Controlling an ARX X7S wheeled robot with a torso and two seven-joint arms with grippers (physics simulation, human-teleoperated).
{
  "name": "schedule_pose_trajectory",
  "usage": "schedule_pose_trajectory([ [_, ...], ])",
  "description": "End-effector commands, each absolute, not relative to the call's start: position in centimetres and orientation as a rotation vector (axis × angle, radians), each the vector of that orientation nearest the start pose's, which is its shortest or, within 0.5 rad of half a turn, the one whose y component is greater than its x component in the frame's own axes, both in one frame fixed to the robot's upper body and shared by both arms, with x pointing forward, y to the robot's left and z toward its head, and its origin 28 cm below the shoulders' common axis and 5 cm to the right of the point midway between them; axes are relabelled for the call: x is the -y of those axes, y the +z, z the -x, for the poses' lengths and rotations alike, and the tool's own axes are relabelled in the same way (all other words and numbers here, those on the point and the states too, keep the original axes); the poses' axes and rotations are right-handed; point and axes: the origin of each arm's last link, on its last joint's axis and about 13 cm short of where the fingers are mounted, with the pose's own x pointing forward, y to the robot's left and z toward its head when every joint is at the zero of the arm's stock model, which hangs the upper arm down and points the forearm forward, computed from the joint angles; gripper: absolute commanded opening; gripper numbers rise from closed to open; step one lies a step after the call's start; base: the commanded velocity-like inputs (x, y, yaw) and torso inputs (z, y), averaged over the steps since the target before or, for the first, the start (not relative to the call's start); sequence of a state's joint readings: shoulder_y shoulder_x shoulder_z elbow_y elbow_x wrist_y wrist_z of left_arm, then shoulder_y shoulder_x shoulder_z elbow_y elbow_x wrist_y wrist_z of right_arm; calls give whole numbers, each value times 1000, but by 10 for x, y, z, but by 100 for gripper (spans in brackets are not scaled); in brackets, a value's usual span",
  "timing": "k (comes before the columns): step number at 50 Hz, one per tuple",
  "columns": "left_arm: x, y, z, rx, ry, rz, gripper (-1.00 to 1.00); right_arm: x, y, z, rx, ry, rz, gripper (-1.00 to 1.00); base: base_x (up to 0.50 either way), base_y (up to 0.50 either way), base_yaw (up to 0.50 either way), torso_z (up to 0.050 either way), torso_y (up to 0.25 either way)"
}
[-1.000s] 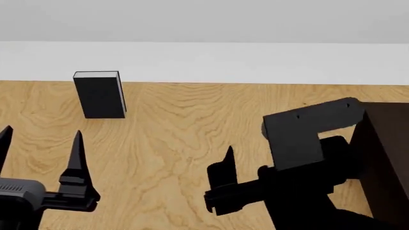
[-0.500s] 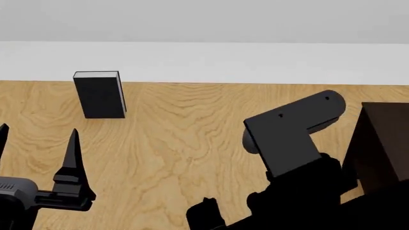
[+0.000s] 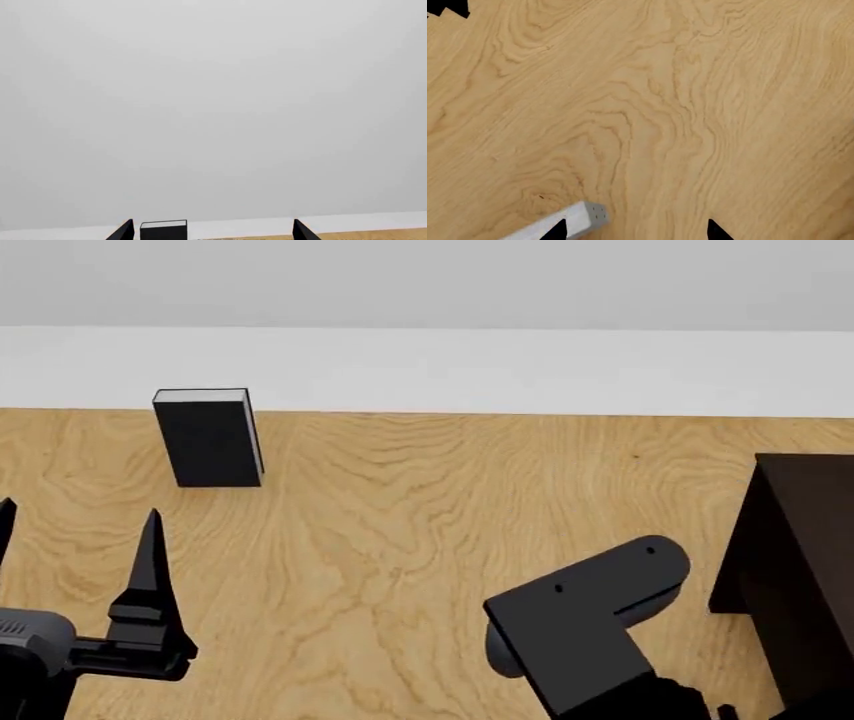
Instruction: Pick up the book on the right and place it on the cabinet shelf.
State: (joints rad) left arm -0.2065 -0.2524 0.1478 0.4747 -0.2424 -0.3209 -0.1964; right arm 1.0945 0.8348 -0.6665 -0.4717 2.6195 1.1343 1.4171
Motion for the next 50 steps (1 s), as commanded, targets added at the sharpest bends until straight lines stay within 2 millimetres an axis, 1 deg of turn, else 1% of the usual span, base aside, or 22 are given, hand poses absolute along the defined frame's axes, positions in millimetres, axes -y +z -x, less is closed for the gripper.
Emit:
schedule_pose_trajectory([
  [1, -214, 134, -234, 311, -60, -14, 100, 119, 260, -158, -933, 531, 175, 100, 0, 0, 0, 0, 0],
  [13, -214, 132, -236, 313, -60, -15, 100, 121, 252, -150, -987, 555, 174, 100, 0, 0, 0, 0, 0],
  [20, -215, 134, -235, 314, -60, -14, 100, 123, 254, -142, -1003, 534, 172, 100, 0, 0, 0, 0, 0],
  [27, -215, 134, -235, 314, -58, -11, 100, 126, 244, -141, -1016, 534, 150, 100, 0, 0, 0, 0, 0],
  [32, -215, 133, -235, 313, -59, -11, 100, 128, 229, -141, -1058, 528, 161, 100, 0, 0, 0, 0, 0],
  [37, -215, 133, -235, 313, -59, -13, 100, 127, 219, -145, -1098, 534, 172, 100, 0, 0, 0, 0, 0],
  [42, -215, 132, -235, 313, -61, -14, 100, 128, 202, -145, -1144, 535, 162, 100, 0, 0, 0, 0, 0],
  [45, -215, 133, -235, 314, -62, -13, 100, 129, 196, -145, -1152, 536, 150, 100, 0, 0, 0, 0, 0],
  [50, -214, 132, -235, 314, -65, -16, 100, 129, 181, -146, -1181, 548, 132, 100, 0, 0, 0, 0, 0],
])
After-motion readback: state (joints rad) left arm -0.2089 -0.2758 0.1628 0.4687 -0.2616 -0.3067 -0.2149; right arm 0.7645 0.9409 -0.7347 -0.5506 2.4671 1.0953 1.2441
